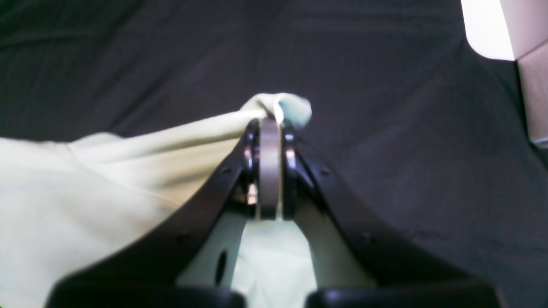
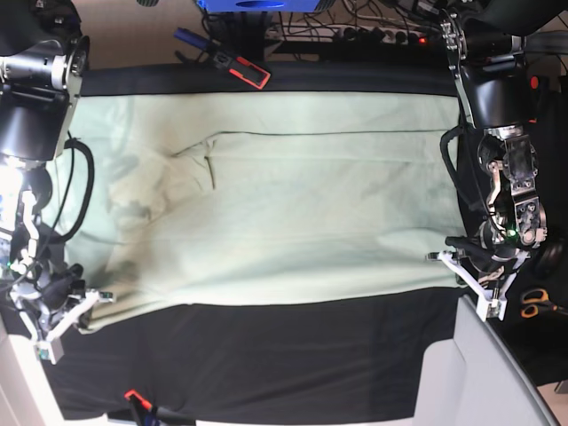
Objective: Fold the T-shirt properly
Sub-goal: 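Pull the shirt's edge toward the arms with both grippers, then grasp the folded shirt's edge with both grippers and smooth it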
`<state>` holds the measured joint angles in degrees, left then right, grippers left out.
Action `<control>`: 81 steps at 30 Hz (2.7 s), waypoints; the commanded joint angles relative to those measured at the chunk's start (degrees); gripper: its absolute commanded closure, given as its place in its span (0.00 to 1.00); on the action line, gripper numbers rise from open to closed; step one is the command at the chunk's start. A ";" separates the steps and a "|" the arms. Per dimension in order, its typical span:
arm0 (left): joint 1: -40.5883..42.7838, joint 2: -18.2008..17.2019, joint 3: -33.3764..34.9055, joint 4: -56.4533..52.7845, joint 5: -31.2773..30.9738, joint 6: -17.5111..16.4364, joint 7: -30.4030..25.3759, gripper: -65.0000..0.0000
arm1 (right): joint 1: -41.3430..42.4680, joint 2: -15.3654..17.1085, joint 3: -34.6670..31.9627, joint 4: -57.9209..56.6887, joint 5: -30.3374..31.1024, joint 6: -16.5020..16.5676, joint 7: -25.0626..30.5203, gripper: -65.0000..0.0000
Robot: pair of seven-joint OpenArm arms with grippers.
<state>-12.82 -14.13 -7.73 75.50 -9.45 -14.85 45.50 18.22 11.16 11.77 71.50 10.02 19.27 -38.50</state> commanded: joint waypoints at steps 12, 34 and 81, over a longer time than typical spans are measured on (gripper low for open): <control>4.60 -0.59 -0.05 4.54 -0.17 0.30 -0.97 1.00 | -4.02 0.31 0.23 1.42 -0.04 -0.23 1.36 1.00; 16.56 -1.56 7.33 9.29 7.12 0.30 -0.88 1.00 | -20.81 0.14 0.76 13.64 0.04 -0.67 -4.36 1.00; 22.18 -5.08 7.68 7.00 8.00 -3.57 -1.06 1.00 | -28.11 -1.18 4.01 15.13 0.04 -0.59 -4.18 1.00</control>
<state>9.72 -18.39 0.19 81.87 -1.76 -18.72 44.97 -10.50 9.41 15.51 85.86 10.09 18.85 -43.42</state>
